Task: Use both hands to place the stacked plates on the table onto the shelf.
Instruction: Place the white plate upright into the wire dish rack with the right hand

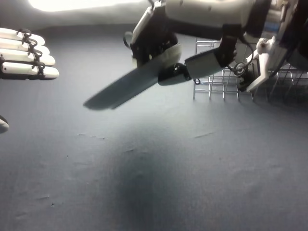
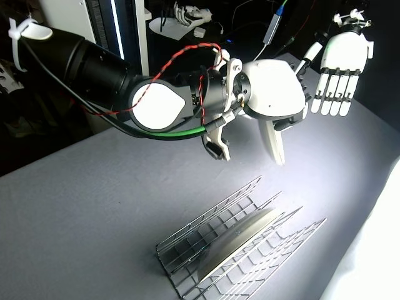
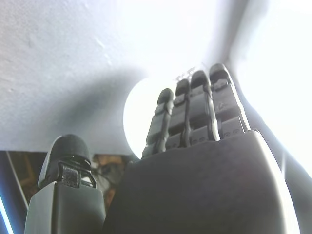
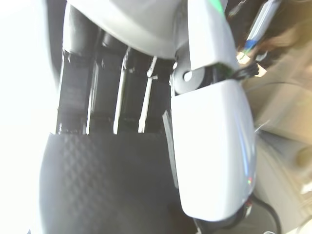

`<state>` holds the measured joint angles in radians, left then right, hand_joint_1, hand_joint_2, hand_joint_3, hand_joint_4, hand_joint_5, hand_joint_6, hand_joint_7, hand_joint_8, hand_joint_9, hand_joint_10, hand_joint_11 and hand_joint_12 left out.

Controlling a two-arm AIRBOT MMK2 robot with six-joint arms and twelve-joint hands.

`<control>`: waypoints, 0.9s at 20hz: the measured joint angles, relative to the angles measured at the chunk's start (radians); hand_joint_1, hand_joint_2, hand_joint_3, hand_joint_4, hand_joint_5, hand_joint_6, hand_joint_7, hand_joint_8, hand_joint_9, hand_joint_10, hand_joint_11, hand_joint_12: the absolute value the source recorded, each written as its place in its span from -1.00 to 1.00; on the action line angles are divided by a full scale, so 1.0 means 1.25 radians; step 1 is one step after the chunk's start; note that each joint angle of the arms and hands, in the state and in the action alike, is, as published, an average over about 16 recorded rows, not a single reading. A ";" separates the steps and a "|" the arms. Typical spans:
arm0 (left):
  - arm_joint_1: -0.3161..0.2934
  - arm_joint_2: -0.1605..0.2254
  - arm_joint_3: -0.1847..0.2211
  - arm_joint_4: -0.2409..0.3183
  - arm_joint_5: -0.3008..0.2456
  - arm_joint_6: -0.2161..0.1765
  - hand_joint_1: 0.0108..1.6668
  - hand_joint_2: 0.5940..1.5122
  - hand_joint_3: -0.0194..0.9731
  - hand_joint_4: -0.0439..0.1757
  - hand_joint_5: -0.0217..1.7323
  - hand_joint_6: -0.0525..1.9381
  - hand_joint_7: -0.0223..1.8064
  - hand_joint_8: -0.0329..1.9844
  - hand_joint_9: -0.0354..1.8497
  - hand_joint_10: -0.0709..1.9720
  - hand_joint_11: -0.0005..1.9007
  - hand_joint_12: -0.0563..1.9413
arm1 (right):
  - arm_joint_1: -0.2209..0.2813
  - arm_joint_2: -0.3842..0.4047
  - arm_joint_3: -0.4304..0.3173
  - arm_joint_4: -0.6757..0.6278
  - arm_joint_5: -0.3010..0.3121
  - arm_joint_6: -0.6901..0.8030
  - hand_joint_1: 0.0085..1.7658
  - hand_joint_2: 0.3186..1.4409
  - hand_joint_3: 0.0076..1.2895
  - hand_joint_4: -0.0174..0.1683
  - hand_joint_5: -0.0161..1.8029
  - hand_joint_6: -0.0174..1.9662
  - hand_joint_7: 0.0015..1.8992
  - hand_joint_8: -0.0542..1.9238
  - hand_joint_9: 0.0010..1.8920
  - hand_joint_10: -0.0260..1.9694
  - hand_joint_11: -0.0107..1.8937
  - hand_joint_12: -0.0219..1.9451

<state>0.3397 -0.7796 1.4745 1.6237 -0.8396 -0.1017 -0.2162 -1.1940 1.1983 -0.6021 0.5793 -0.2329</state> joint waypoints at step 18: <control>-0.011 -0.008 0.024 0.017 -0.008 -0.024 -1.00 0.26 -0.92 -0.57 -0.95 -0.94 -0.95 -0.96 -0.94 -0.92 -0.99 -0.93 | 0.088 0.041 -0.054 0.353 -0.187 0.020 0.47 0.14 -0.99 -0.90 0.17 -0.44 0.22 0.03 0.24 0.31 0.04 0.78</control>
<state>0.3259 -0.7892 1.5048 1.6452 -0.8493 -0.1321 -0.1065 -1.1432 1.1309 -0.1614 0.3454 -0.2073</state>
